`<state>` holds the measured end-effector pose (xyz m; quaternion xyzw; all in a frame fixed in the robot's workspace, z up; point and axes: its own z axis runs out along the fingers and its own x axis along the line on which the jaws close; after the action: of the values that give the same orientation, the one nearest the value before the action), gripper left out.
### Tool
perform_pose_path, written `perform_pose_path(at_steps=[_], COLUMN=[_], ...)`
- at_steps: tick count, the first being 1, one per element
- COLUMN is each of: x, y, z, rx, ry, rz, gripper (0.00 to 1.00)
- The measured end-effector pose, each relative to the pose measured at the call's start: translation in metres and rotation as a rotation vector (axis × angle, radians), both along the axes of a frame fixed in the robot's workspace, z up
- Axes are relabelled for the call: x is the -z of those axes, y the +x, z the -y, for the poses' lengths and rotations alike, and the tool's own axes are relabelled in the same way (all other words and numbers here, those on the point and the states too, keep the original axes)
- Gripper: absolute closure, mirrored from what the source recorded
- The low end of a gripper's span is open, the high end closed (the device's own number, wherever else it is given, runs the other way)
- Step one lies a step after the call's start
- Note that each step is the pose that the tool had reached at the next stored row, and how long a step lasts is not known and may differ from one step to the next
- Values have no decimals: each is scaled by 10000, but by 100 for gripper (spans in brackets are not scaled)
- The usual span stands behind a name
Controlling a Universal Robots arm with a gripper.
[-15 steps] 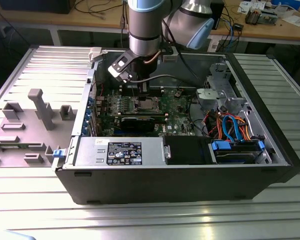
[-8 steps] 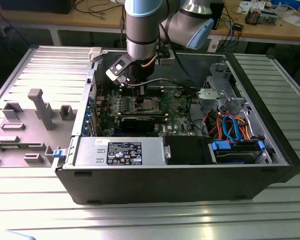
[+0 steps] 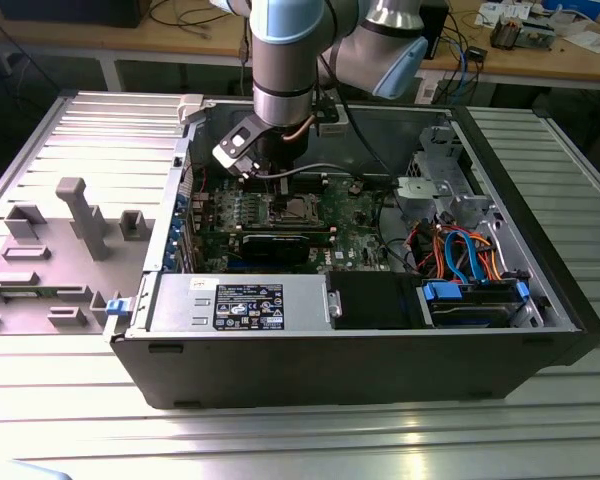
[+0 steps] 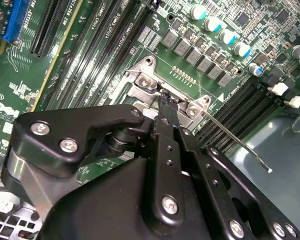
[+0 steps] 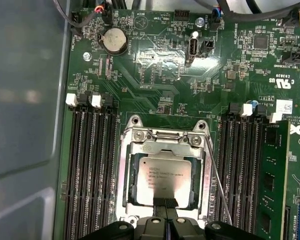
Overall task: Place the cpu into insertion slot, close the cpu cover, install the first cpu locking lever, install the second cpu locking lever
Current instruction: 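Close the cpu cover, then install the first cpu locking lever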
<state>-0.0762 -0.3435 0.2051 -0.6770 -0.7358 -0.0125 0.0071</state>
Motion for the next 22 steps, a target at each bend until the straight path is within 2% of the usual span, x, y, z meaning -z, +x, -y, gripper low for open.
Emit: perform_pose_path(at_steps=[2, 4, 7, 13, 22], x=[-54, -79, -79, -73, -72], y=[1, 1, 16, 157, 176], z=[-1, -1, -1, -1, -1], rx=[-2, -1, 0, -1, 0], ry=[-13, -19, -23, -24, -25], rz=[4, 4, 2, 3, 3], gripper=[89, 89, 89, 89, 89])
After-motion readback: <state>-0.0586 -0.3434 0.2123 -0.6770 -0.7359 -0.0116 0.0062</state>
